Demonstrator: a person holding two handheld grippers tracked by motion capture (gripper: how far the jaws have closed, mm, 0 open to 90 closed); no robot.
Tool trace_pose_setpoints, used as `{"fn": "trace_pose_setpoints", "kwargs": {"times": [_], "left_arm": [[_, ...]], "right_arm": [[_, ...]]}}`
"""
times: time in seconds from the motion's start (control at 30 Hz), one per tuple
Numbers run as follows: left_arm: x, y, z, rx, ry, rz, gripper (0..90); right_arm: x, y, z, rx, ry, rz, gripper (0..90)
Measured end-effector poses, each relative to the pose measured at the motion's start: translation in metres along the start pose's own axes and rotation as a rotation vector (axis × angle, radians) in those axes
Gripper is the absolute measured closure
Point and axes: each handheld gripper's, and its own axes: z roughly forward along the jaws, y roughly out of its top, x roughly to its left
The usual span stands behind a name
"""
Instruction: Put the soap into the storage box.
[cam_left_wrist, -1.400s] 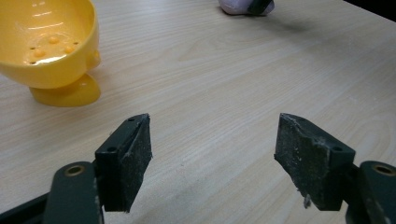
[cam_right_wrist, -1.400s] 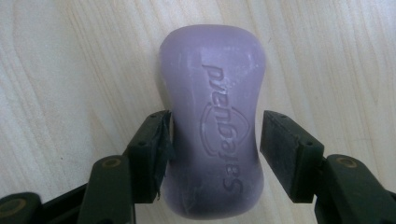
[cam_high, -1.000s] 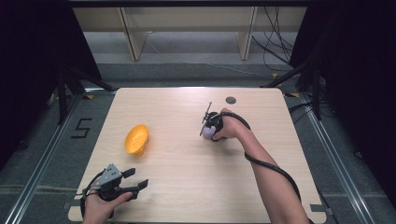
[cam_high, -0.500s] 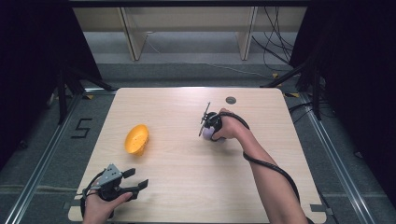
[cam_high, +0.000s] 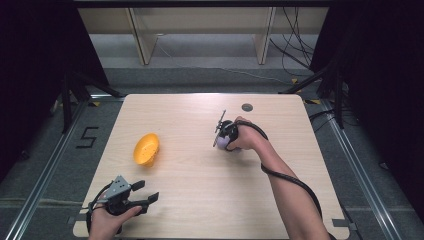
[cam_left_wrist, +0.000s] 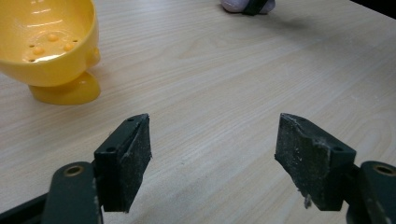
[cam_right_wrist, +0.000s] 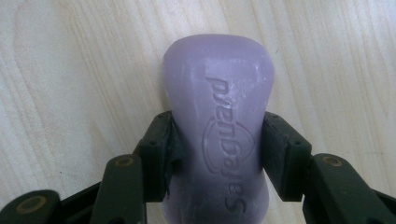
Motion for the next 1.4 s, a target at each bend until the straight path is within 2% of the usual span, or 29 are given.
{"fn": "trace_pose_setpoints", "kwargs": {"times": [0.13,0.17,0.2,0.23,0.4,0.7,0.77,0.87,1.13,1.17,1.2,1.23,1.4], "left_arm": [[0.0,0.0,0.0,-0.002,-0.001,0.0,26.0],[0.0,0.0,0.0,-0.007,-0.007,-0.001,26.0],[0.001,0.0,0.0,-0.006,-0.012,-0.001,26.0],[0.001,0.0,0.0,-0.005,-0.013,-0.001,25.9],[0.0,0.0,0.0,-0.001,0.0,-0.006,25.9],[0.0,0.0,0.001,-0.004,-0.005,-0.002,25.9],[0.0,0.0,0.001,-0.003,-0.006,-0.001,25.9],[-0.001,0.0,0.001,-0.004,-0.006,-0.006,25.9],[-0.001,-0.001,0.001,0.0,-0.002,-0.004,25.9],[-0.002,-0.001,0.002,-0.006,-0.01,-0.023,25.9],[-0.002,-0.001,0.002,-0.006,-0.01,-0.023,25.9],[-0.002,-0.001,0.002,-0.006,-0.01,-0.025,25.9],[-0.002,-0.001,0.002,-0.005,-0.01,-0.024,25.9]], "right_arm": [[0.0,-0.001,0.0,-0.015,-0.007,-0.006,50.1],[0.001,-0.001,0.0,-0.02,-0.01,0.012,50.1],[0.003,-0.001,-0.001,-0.031,0.011,0.039,50.2],[0.004,-0.002,-0.001,-0.044,-0.009,0.026,50.1],[0.008,-0.005,-0.001,-0.071,-0.018,0.013,50.2],[0.011,-0.009,-0.006,-0.106,-0.043,0.008,50.2],[0.013,-0.01,-0.011,-0.117,-0.067,0.002,50.2],[0.014,-0.011,-0.014,-0.128,-0.072,-0.009,50.1],[0.024,-0.017,-0.029,-0.186,-0.127,-0.044,50.2],[0.027,-0.019,-0.033,-0.2,-0.143,-0.048,50.2],[0.027,-0.019,-0.033,-0.2,-0.143,-0.048,50.2],[0.03,-0.02,-0.036,-0.216,-0.162,-0.05,50.2],[0.035,-0.024,-0.044,-0.222,-0.196,-0.081,50.2]]}}
